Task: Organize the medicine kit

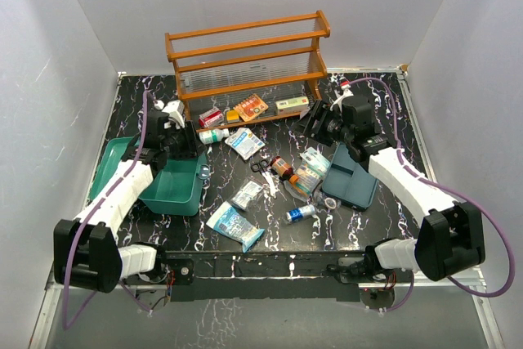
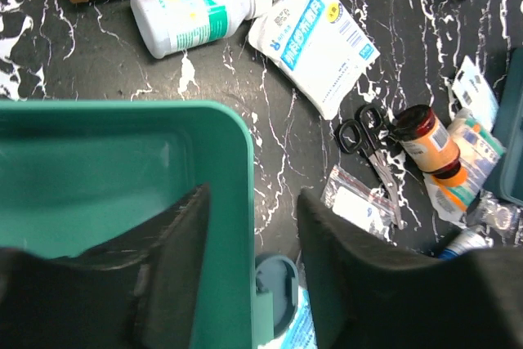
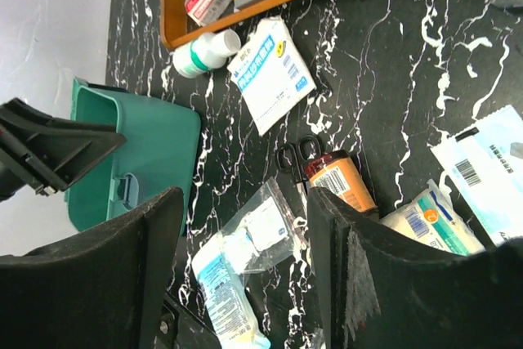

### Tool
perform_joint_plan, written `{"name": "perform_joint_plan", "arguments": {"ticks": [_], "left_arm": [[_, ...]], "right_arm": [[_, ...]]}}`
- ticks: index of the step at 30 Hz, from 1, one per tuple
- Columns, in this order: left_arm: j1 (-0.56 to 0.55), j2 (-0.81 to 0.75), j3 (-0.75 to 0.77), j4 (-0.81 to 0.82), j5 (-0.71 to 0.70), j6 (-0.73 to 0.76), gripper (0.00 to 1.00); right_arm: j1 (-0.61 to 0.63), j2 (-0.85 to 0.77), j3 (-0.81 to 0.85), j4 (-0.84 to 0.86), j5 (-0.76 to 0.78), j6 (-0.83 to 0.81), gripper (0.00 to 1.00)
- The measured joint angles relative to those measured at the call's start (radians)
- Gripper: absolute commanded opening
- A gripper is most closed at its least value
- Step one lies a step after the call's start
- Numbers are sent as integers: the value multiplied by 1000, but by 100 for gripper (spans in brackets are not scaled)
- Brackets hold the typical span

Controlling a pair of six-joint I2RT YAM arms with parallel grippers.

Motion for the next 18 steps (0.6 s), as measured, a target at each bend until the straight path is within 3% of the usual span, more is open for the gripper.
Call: {"name": "perform_joint_plan", "arguments": {"ticks": [2,7,18], "left_arm": [[-17,42,5,13,-17,36,10],[-57,109,48,19,-67,124,0],[-129,28,18,-37,-111,298,0]], "right_arm": [[8,11,-2,-5,2,-3,59],[19,15,-21,-11,12,-19,59],[26,-4,-68,-37,23,-47,59]]}}
